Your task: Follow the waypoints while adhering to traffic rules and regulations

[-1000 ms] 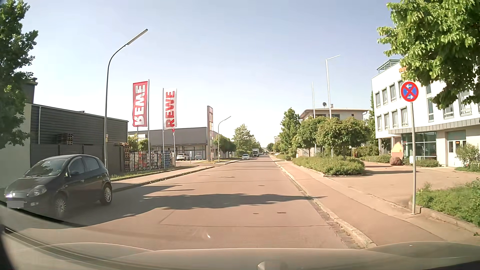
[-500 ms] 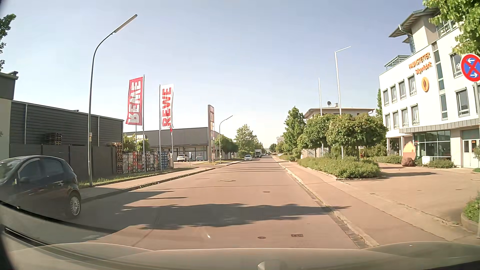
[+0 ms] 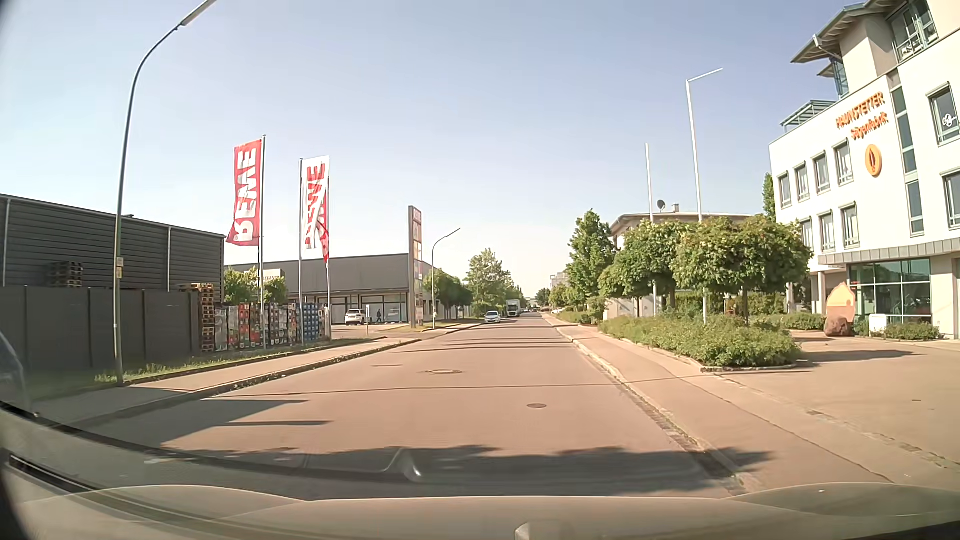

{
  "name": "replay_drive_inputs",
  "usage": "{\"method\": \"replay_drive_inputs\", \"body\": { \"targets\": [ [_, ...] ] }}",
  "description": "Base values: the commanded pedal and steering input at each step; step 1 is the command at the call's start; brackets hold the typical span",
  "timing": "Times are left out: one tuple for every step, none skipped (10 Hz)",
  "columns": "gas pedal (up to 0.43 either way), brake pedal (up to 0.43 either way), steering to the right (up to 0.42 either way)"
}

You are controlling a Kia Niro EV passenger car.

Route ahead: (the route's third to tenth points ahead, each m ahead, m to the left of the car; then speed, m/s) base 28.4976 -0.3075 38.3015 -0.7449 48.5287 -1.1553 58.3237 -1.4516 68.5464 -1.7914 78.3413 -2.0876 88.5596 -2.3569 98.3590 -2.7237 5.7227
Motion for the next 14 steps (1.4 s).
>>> {"method": "replay_drive_inputs", "body": {
  "targets": [
    [0.28,0.0,0.023],
    [0.28,0.0,0.018],
    [0.28,0.0,0.013],
    [0.28,0.0,0.006],
    [0.26,0.0,0.002],
    [0.26,0.0,0.002],
    [0.26,0.0,0.006],
    [0.26,0.0,0.012],
    [0.248,0.0,0.022],
    [0.248,0.0,0.025],
    [0.228,0.0,0.023],
    [0.209,0.0,0.022],
    [0.177,0.0,0.017],
    [0.169,0.0,0.011]
  ]
}}
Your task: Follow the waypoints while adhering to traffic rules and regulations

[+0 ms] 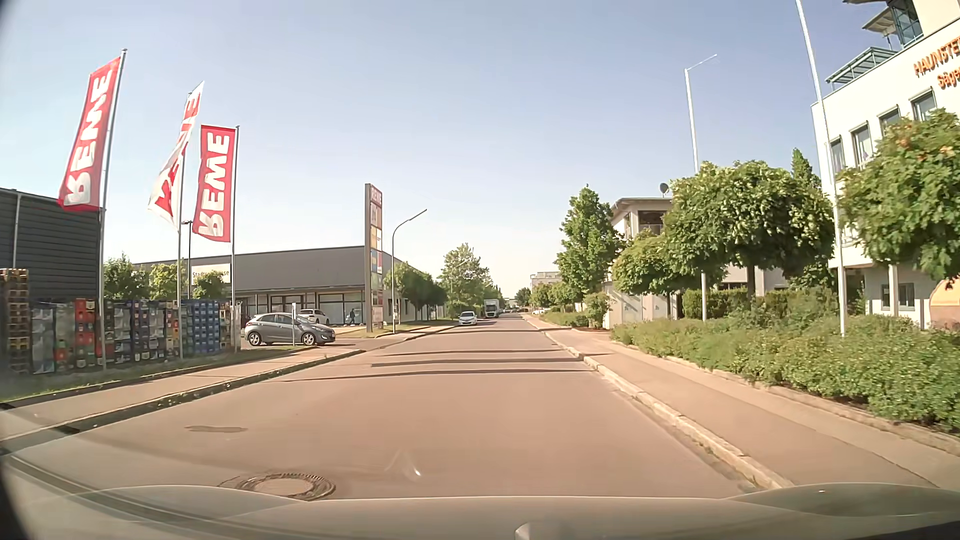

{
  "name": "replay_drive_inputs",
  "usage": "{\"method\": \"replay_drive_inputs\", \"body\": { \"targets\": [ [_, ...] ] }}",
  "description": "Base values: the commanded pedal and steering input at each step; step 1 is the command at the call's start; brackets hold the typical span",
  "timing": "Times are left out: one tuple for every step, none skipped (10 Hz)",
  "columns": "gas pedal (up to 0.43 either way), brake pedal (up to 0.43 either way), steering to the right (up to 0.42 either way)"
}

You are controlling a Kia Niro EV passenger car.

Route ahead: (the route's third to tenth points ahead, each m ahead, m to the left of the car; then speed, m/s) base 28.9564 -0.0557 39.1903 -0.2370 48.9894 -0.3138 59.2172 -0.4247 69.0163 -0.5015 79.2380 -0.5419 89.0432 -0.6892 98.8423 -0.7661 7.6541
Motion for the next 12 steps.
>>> {"method": "replay_drive_inputs", "body": {
  "targets": [
    [0.169,0.0,0.01],
    [0.169,0.0,0.011],
    [0.157,0.0,0.009],
    [0.138,0.0,0.008],
    [0.098,0.0,0.008],
    [0.047,0.0,0.008],
    [0.028,0.0,0.008],
    [0.028,0.0,0.008],
    [0.028,0.0,0.008],
    [0.028,0.0,0.007],
    [0.028,0.0,0.008],
    [0.028,0.0,0.007]
  ]
}}
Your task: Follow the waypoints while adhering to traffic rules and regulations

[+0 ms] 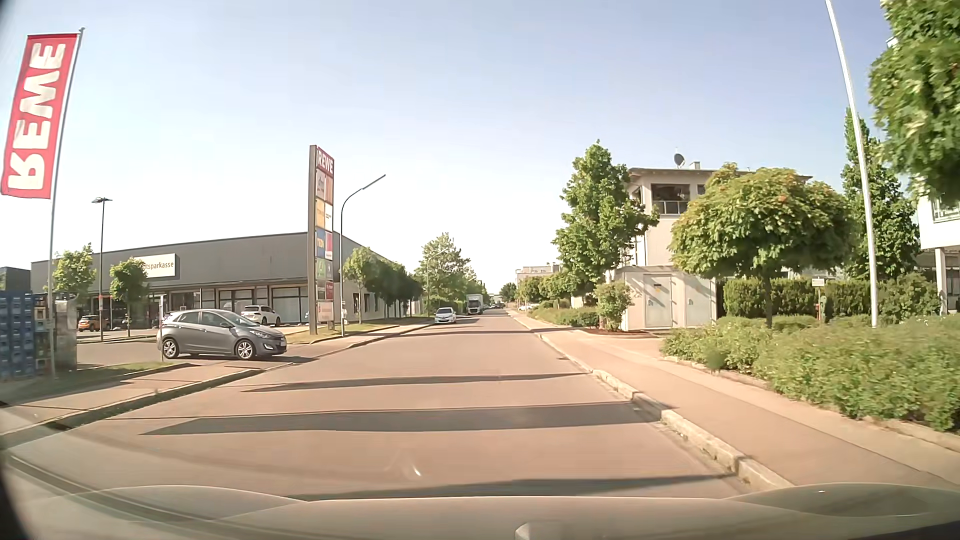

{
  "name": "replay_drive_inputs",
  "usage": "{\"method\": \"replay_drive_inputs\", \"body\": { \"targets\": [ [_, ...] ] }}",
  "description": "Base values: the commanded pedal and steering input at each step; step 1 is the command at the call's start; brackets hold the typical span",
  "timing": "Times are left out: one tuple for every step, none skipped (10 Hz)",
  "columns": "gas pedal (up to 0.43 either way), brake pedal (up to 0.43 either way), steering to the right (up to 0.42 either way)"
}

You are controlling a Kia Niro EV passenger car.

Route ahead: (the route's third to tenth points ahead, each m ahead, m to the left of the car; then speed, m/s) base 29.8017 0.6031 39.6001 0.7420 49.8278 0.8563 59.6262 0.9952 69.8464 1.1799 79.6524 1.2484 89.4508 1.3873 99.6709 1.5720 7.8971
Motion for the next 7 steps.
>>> {"method": "replay_drive_inputs", "body": {
  "targets": [
    [0.028,0.0,0.007],
    [0.028,0.0,0.007],
    [0.039,0.0,0.006],
    [0.067,0.0,0.006],
    [0.067,0.0,0.006],
    [0.079,0.0,0.004],
    [0.079,0.0,0.001]
  ]
}}
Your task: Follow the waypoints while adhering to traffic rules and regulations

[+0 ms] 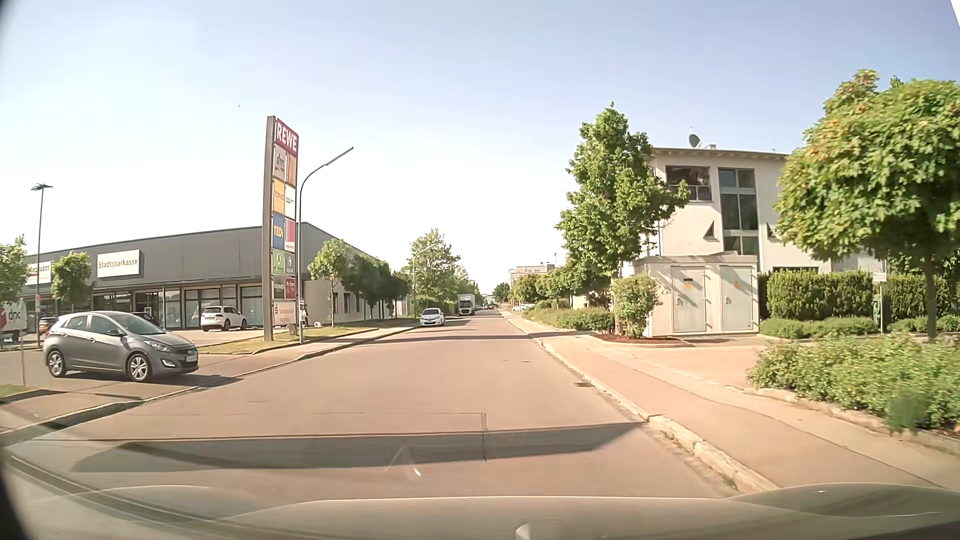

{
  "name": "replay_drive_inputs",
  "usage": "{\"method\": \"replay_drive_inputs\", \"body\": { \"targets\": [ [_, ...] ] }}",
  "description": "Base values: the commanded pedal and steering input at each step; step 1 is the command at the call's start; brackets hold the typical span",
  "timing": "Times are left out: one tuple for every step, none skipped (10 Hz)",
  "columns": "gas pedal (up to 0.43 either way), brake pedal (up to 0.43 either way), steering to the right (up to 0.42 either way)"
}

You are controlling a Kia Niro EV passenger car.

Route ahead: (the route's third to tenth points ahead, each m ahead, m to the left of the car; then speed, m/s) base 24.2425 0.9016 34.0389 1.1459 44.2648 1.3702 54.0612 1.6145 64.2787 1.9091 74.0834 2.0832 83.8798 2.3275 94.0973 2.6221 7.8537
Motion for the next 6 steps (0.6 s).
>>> {"method": "replay_drive_inputs", "body": {
  "targets": [
    [0.098,0.0,-0.003],
    [0.15,0.0,-0.004],
    [0.15,0.0,-0.005],
    [0.157,0.0,-0.005],
    [0.157,0.0,-0.007],
    [0.157,0.0,-0.011]
  ]
}}
